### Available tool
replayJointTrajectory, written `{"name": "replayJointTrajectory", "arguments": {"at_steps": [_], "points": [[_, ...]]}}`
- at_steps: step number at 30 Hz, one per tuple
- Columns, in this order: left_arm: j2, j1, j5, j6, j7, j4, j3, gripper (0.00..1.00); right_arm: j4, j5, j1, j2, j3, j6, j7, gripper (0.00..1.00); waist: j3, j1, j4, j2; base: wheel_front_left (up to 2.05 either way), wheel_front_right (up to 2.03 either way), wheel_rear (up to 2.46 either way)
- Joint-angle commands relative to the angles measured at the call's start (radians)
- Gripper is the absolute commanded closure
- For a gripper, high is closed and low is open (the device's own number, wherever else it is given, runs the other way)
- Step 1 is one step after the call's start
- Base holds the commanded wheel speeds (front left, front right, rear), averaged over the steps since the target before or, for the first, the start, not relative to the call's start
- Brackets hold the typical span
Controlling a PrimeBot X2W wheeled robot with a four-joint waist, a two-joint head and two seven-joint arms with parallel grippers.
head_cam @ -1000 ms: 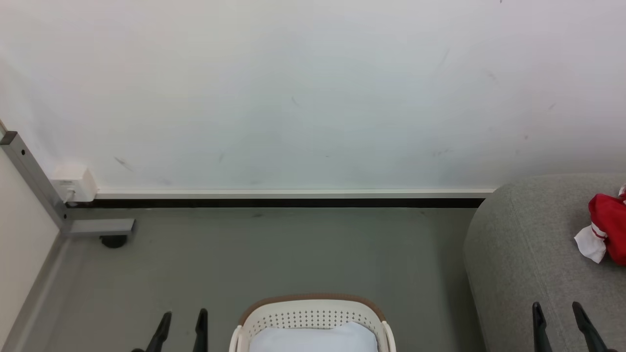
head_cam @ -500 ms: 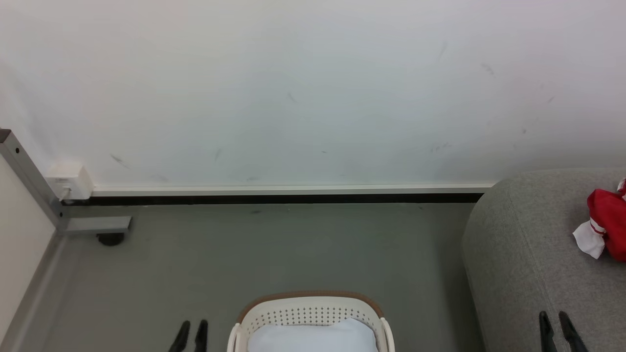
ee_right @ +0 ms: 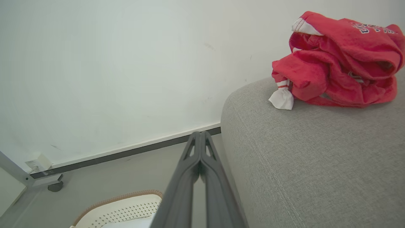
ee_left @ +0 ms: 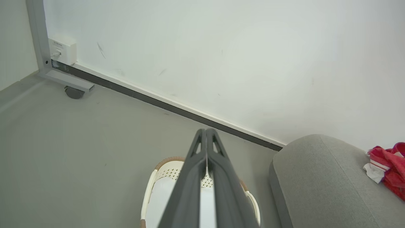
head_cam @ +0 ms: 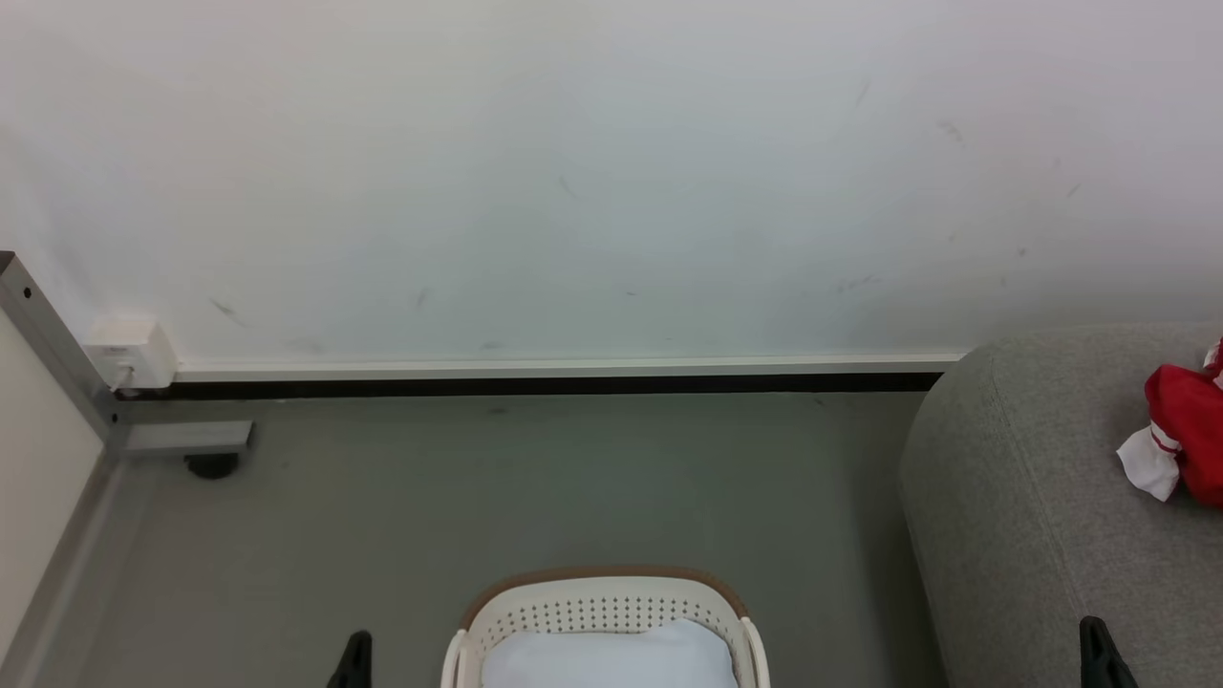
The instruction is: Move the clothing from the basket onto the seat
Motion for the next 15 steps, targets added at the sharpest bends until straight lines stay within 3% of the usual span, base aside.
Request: {"name": "replayJointTrajectory", "arguments": {"at_steps": [1, 15], "points": [[0.003, -0.028, -0.035, -0.004, 0.007, -0.014, 0.008, 1.00, -0.016, 0.038, -0.030, -0.009, -0.002, 0.000, 0.008, 1.00, 0.000, 0.0000, 0.000, -0.0001, 0.00, 0.00, 0.00], [0.001, -0.060, -0.251, -0.009, 0.066, -0.016, 0.037, 1.00, -0.020, 0.269, -0.062, -0.011, -0.003, -0.001, 0.066, 1.00, 0.007, 0.0000, -0.006, -0.0001, 0.00, 0.00, 0.00]]}}
